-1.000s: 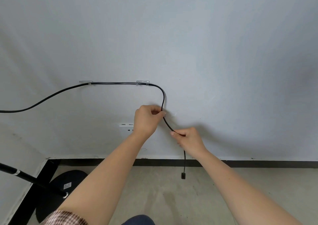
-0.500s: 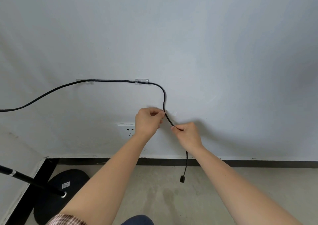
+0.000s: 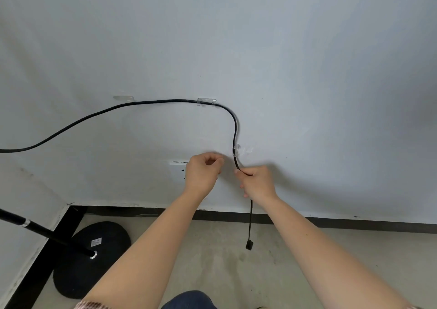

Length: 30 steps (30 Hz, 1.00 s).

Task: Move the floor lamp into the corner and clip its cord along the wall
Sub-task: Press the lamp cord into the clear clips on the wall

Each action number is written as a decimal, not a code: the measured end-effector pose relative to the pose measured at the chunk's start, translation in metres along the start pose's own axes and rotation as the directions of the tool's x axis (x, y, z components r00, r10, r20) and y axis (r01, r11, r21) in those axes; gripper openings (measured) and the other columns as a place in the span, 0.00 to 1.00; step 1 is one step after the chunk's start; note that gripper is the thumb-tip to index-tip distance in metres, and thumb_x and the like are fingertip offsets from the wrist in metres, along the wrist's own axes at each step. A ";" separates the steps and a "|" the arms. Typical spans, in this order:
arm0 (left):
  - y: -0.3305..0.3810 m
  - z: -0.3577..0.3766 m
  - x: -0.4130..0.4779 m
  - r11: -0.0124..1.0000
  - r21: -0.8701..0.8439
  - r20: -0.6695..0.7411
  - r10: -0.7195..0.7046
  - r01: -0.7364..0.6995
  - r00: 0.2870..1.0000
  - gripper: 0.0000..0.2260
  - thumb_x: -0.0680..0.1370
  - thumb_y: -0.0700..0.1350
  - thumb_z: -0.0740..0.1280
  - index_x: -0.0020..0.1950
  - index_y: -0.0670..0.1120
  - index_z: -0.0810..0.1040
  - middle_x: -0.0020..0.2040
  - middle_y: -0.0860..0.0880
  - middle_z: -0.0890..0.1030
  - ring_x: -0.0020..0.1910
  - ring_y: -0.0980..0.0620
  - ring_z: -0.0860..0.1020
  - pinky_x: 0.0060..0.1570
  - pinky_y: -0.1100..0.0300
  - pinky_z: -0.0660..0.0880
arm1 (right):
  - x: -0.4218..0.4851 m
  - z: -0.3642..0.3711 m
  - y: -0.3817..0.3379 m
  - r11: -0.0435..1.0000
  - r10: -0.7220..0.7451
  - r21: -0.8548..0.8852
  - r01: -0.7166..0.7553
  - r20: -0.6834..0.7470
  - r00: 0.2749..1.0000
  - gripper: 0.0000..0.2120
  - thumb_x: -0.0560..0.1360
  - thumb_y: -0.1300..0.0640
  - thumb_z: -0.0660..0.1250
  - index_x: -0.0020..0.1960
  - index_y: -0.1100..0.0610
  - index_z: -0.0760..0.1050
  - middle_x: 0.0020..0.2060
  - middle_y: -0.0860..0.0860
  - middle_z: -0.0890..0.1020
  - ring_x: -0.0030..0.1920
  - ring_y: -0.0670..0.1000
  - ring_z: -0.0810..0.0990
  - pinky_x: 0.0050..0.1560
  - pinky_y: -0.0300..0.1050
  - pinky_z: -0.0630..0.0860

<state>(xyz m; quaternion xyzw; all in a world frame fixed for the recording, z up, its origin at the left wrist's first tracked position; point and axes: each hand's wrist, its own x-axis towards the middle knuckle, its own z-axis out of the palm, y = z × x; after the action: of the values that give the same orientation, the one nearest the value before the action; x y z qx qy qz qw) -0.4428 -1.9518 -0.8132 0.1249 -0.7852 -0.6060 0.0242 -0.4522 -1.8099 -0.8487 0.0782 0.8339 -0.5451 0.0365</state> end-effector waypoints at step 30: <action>-0.094 0.028 -0.028 0.261 -0.603 0.418 -0.702 0.754 0.577 0.17 0.75 0.30 0.65 0.64 0.30 0.71 0.62 0.34 0.75 0.57 0.43 0.79 0.43 0.58 0.80 | -0.015 0.020 -0.005 0.761 0.263 0.566 -0.317 0.177 0.948 0.07 0.73 0.55 0.72 0.44 0.60 0.82 0.25 0.51 0.77 0.22 0.48 0.75 0.32 0.43 0.81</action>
<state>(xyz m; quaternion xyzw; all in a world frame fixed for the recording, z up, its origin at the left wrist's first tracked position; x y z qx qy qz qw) -0.4056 -1.9413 -0.9074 0.4296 -0.3249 -0.8092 -0.2347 -0.4388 -1.8315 -0.8503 0.1899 0.5992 -0.7667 0.1307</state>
